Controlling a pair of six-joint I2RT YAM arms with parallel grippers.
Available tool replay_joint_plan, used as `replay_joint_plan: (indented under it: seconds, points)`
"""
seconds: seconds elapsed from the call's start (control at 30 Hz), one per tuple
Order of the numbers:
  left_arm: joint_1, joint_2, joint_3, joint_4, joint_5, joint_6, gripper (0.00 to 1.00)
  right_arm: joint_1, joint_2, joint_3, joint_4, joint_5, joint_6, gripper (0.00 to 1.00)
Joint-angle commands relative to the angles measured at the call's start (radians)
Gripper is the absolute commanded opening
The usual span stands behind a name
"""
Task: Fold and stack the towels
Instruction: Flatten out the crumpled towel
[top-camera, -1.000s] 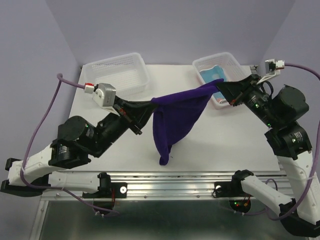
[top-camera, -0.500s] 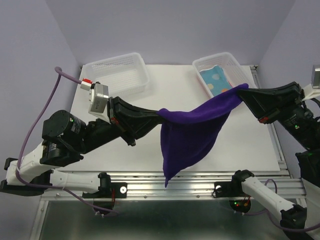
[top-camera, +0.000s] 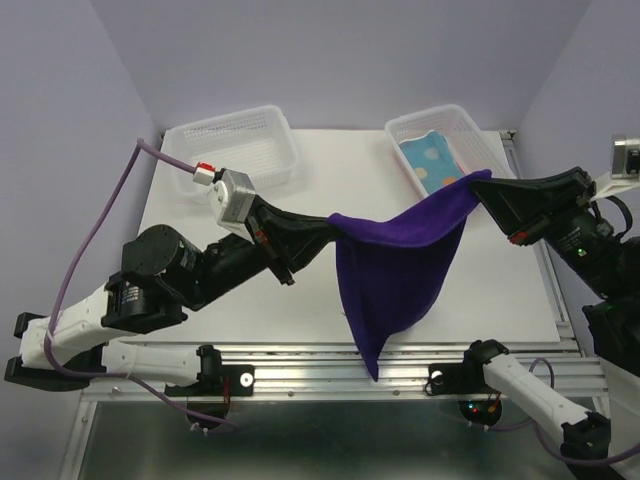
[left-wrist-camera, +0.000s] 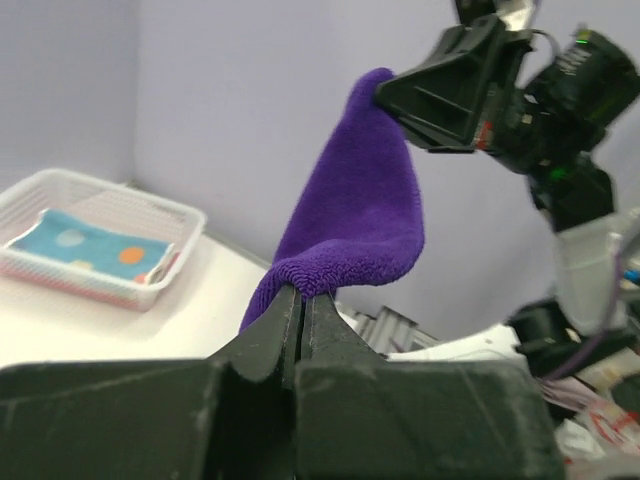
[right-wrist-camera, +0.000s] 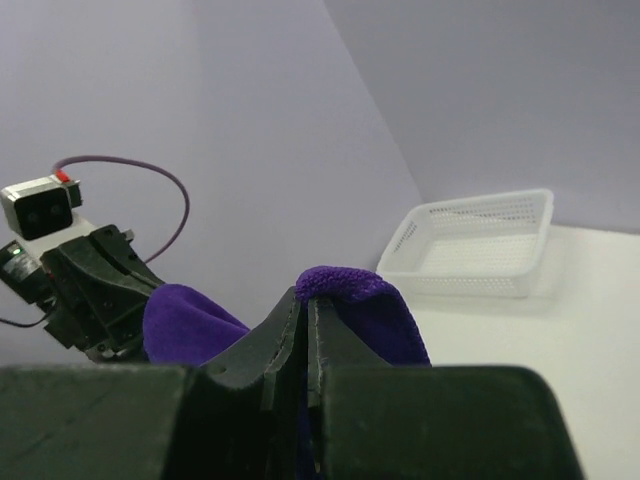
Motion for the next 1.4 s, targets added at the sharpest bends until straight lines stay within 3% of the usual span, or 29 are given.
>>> replay_joint_plan:
  seconds: [0.0, 0.07, 0.13, 0.2, 0.23, 0.37, 0.47, 0.6, 0.8, 0.93, 1.13, 1.37]
  points:
    - [0.0, -0.007, -0.063, 0.074, -0.253, 0.034, 0.0, -0.007, 0.011, -0.093, 0.063, 0.147, -0.029, 0.01]
    - [0.019, 0.007, -0.103, 0.088, -0.316, 0.042, 0.0, -0.007, 0.022, -0.142, 0.097, 0.187, -0.038, 0.01]
    - [0.12, 0.032, -0.128, 0.092, -0.299, 0.042, 0.0, -0.007, 0.047, -0.177, 0.123, 0.247, -0.047, 0.01]
    - [0.235, 0.056, -0.131, 0.086, -0.181, 0.016, 0.0, -0.007, 0.074, -0.205, 0.153, 0.282, -0.061, 0.01]
    - [0.348, 0.081, -0.136, 0.086, -0.145, 0.007, 0.0, -0.007, 0.088, -0.213, 0.161, 0.313, -0.072, 0.01]
    - [0.544, 0.147, -0.139, 0.106, 0.028, 0.029, 0.0, -0.007, 0.183, -0.249, 0.242, 0.408, -0.106, 0.01]
    - [0.679, 0.212, -0.09, 0.132, 0.093, 0.054, 0.0, -0.007, 0.24, -0.242, 0.285, 0.469, -0.132, 0.01]
    - [0.803, 0.281, -0.002, 0.119, 0.278, 0.091, 0.0, -0.007, 0.326, -0.19, 0.331, 0.554, -0.193, 0.01]
    - [0.828, 0.341, 0.232, 0.008, 0.334, 0.186, 0.0, -0.007, 0.386, 0.012, 0.289, 0.548, -0.265, 0.01]
    - [0.828, 0.347, 0.387, -0.087, 0.392, 0.215, 0.0, -0.007, 0.371, 0.097, 0.237, 0.467, -0.262, 0.01]
    - [0.828, 0.304, 0.43, -0.142, 0.467, 0.205, 0.0, -0.007, 0.312, 0.152, 0.161, 0.38, -0.236, 0.01]
    - [0.822, 0.2, 0.412, -0.145, 0.734, 0.088, 0.0, -0.007, 0.263, 0.22, 0.063, 0.213, -0.184, 0.01]
